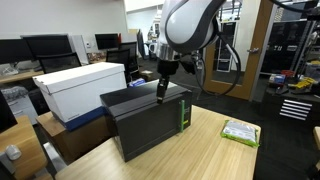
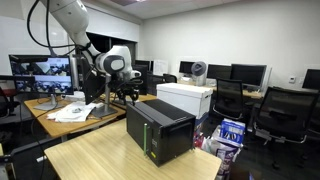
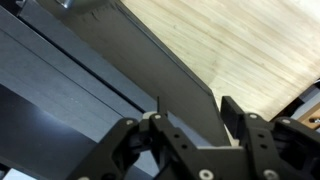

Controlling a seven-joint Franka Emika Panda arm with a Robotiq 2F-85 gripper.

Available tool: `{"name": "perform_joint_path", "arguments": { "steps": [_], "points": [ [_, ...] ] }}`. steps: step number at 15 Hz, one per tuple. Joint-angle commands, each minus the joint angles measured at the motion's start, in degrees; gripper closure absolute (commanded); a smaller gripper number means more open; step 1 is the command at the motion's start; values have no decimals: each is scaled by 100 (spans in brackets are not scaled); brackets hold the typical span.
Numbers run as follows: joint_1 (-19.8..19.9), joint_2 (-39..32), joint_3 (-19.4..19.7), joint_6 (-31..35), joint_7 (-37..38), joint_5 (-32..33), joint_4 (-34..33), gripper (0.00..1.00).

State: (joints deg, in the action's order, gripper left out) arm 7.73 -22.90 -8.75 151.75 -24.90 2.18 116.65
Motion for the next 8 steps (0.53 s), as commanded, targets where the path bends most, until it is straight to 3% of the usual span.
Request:
{"name": "perform_joint_path", "arguments": {
  "steps": [1, 3, 6, 8],
  "points": [
    [-342, 257, 416, 278, 1048, 28, 141, 10],
    [-584, 214, 745, 552, 1762, 203, 75, 1],
    [-1002, 111, 1322, 526, 2927, 518, -32, 0],
    [-1146, 189, 1454, 350, 3331, 585, 111, 0]
  ]
}}
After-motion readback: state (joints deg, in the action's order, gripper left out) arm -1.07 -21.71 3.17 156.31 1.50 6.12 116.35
